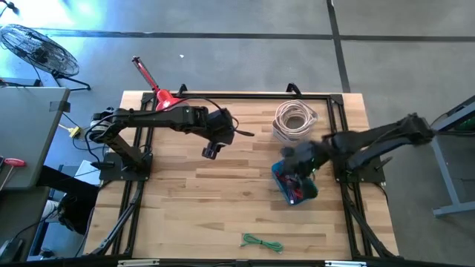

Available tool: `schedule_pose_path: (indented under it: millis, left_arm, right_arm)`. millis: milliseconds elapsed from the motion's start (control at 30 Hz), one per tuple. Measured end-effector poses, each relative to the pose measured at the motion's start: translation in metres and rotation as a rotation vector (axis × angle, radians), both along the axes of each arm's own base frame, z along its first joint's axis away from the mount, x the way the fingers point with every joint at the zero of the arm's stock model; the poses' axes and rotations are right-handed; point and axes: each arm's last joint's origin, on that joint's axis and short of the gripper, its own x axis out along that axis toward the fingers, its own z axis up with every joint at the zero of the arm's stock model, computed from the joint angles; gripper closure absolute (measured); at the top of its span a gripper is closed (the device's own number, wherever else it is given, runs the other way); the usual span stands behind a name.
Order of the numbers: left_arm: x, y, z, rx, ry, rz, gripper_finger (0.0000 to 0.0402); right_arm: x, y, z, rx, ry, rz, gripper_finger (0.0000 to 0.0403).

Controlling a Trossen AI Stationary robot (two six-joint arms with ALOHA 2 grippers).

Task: Pick & Place USB Port
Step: Put the green charger cable into the blue bin

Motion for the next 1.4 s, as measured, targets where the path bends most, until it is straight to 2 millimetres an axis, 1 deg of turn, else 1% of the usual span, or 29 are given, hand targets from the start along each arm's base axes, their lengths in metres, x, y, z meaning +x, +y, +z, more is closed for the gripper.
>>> schedule_pose_path:
  millis: [67, 200, 367, 433, 533, 633, 700, 933, 1067, 1133, 1267, 1400]
  left_arm:
    - [-0.003, 0.000, -0.002, -0.015, 0.029, 0.015, 0.0153]
    - [-0.005, -0.001, -0.003, -0.042, 0.052, 0.035, 0.0153]
    - [-0.003, -0.001, -0.002, -0.042, 0.032, 0.037, 0.0153]
    - [-0.002, -0.001, -0.001, -0.039, 0.011, 0.037, 0.0153]
    - [-0.001, -0.001, -0.001, -0.053, -0.003, 0.027, 0.0153]
    - [0.000, -0.002, 0.000, -0.081, -0.008, 0.009, 0.0153]
    - [0.000, -0.003, -0.001, -0.100, -0.010, -0.003, 0.0153]
    - [-0.001, -0.004, -0.001, -0.146, -0.008, -0.034, 0.0153]
    - [-0.005, -0.007, -0.004, -0.176, 0.048, -0.047, 0.0153]
    - [-0.007, -0.012, -0.005, -0.180, 0.077, -0.059, 0.0153]
    - [-0.005, -0.031, -0.005, -0.175, 0.080, -0.119, 0.0153]
    - [-0.004, -0.052, 0.000, -0.169, 0.050, -0.187, 0.0153]
  right_arm:
    - [0.009, 0.014, -0.007, -0.021, -0.009, 0.024, 0.0183]
    - [0.025, 0.039, -0.029, -0.059, 0.033, 0.015, 0.0183]
    - [0.043, 0.071, -0.068, -0.080, 0.142, -0.038, 0.0183]
    - [0.048, 0.085, -0.082, -0.049, 0.171, -0.037, 0.0183]
    - [0.055, 0.107, -0.094, 0.044, 0.162, -0.014, 0.0183]
    - [0.057, 0.125, -0.100, 0.108, 0.131, -0.001, 0.0183]
    - [0.056, 0.133, -0.102, 0.106, 0.105, -0.018, 0.0183]
    - [0.055, 0.153, -0.103, 0.094, -0.020, -0.071, 0.0183]
    - [0.058, 0.163, -0.107, 0.111, -0.053, -0.090, 0.0183]
    - [0.062, 0.169, -0.108, 0.104, -0.056, -0.094, 0.0183]
    - [0.075, 0.180, -0.104, 0.084, -0.067, -0.082, 0.0183]
    - [0.084, 0.187, -0.100, 0.041, 0.037, -0.101, 0.0183]
